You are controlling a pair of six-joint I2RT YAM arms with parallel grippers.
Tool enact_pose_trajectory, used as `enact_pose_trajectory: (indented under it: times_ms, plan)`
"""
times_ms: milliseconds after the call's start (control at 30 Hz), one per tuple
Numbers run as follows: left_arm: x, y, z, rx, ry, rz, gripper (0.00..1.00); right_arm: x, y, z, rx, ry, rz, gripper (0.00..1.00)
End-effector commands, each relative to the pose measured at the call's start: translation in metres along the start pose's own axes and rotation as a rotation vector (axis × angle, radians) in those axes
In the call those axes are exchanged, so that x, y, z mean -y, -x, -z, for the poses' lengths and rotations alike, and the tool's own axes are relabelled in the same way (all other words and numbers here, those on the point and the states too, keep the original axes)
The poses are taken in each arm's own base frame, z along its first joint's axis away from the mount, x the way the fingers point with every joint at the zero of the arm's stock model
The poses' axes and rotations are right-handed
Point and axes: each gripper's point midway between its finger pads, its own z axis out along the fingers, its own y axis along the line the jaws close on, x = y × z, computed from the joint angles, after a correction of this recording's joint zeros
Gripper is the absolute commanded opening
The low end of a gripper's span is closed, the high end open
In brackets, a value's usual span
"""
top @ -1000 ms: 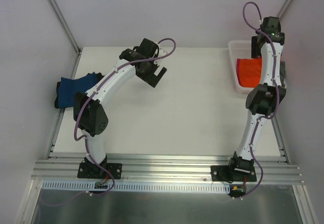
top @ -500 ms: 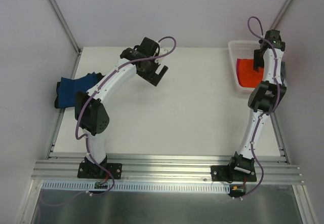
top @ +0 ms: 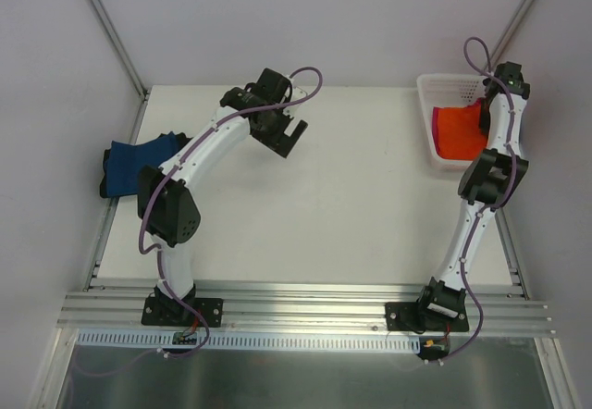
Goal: Fold and stack the t-shirts
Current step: Grab the tshirt from the pile
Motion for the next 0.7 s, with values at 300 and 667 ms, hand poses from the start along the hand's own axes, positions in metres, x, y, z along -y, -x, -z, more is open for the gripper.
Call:
enact_pose_trajectory:
  times_ms: [300, 667]
  plan:
    - [0.001, 0.002, 0.000, -0.001, 0.001, -0.011, 0.99, -0.011, 0.041, 0.084, 0.174, 0.076, -0.011, 0.01]
    - [-0.139, 0.033, 0.041, 0.188, 0.167, 0.315, 0.99, -0.171, 0.064, 0.361, 0.655, 0.583, 0.198, 0.01]
